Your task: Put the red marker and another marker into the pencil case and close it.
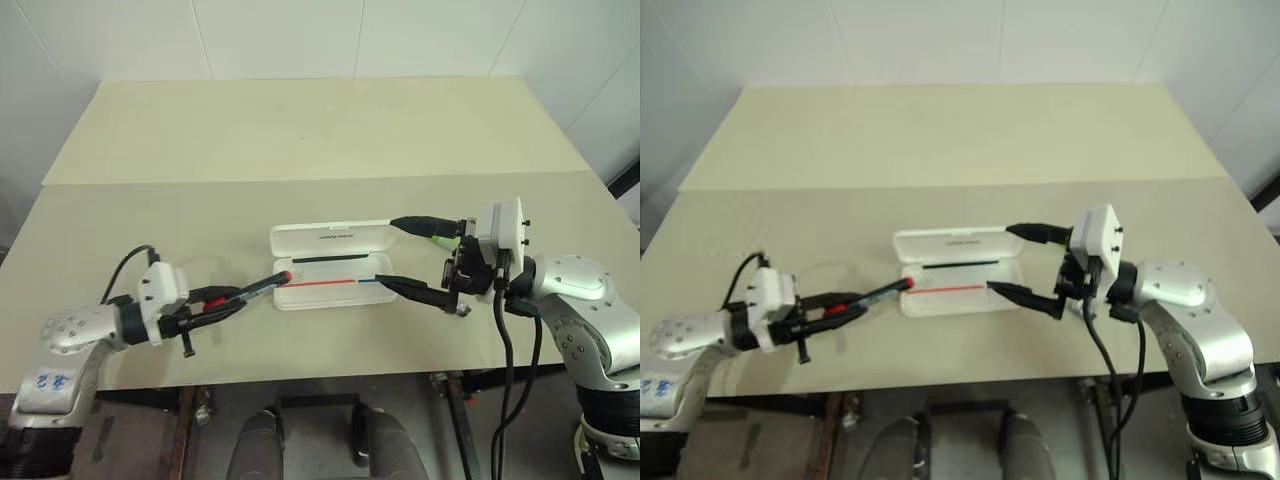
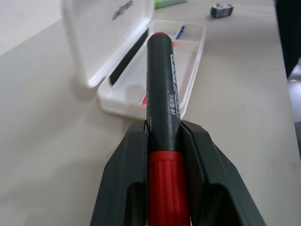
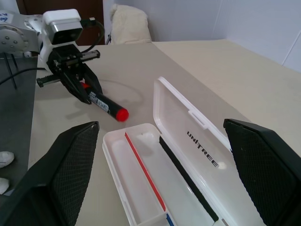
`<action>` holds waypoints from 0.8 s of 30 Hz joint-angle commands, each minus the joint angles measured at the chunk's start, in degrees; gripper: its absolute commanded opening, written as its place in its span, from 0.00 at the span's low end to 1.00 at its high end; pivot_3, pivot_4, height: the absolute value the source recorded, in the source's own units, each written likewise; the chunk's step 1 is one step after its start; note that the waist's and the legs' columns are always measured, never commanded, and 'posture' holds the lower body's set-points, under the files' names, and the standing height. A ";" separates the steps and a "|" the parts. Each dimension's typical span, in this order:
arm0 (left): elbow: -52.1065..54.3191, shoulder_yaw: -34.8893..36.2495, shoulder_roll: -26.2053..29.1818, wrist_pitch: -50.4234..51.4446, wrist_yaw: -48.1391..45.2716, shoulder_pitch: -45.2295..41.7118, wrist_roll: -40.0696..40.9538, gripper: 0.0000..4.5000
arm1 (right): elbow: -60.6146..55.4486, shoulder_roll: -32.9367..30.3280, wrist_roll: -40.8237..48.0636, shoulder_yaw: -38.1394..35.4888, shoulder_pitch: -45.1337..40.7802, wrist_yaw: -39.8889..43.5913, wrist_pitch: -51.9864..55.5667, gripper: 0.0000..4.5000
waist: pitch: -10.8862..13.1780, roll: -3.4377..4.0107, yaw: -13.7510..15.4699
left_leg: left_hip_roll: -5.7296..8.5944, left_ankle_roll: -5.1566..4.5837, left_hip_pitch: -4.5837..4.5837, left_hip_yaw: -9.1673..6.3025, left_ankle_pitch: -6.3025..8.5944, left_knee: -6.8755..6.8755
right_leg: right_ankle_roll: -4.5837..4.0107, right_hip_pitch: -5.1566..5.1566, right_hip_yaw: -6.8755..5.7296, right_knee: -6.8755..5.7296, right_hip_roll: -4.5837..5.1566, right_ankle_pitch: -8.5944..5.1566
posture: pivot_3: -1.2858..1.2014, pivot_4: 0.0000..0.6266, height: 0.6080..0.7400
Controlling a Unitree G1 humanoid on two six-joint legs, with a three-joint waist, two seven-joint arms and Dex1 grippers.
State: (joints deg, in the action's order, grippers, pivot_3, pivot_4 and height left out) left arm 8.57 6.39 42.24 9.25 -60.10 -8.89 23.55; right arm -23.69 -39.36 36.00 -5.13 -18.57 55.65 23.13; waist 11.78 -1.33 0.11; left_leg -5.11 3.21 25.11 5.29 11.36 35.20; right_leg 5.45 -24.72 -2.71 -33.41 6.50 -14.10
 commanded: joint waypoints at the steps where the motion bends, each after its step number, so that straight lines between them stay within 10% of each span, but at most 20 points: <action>1: -2.61 -4.52 -1.21 -0.14 -0.91 -5.73 -2.63 0.14 | -3.50 -1.35 1.06 -2.57 2.34 -0.13 -0.13 1.00 | -0.01 -0.01 0.10 | 0.00 -0.03 0.00 0.00 -0.02 0.02 | 0.04 0.00 0.00 -0.02 -0.01 0.02 | 0.52 0.24 1.00; 24: -13.04 -16.61 -12.55 -0.32 4.99 -21.17 -14.46 0.14 | -9.35 -6.15 2.85 -9.08 14.71 -0.05 0.60 1.00 | -0.02 -0.04 0.03 | 0.00 -0.20 0.08 -0.04 0.00 0.79 | 0.42 0.24 0.04 -0.04 0.01 0.31 | 0.52 0.24 1.00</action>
State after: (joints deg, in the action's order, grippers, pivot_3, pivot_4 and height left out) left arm -4.53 -10.16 30.06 9.45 -56.39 -28.40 10.13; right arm -31.18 -45.37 37.47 -12.24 -3.64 56.22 23.91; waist 11.75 -1.37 0.15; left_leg -5.10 3.00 25.20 5.26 11.36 36.02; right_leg 5.79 -24.46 -2.67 -33.43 6.51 -13.80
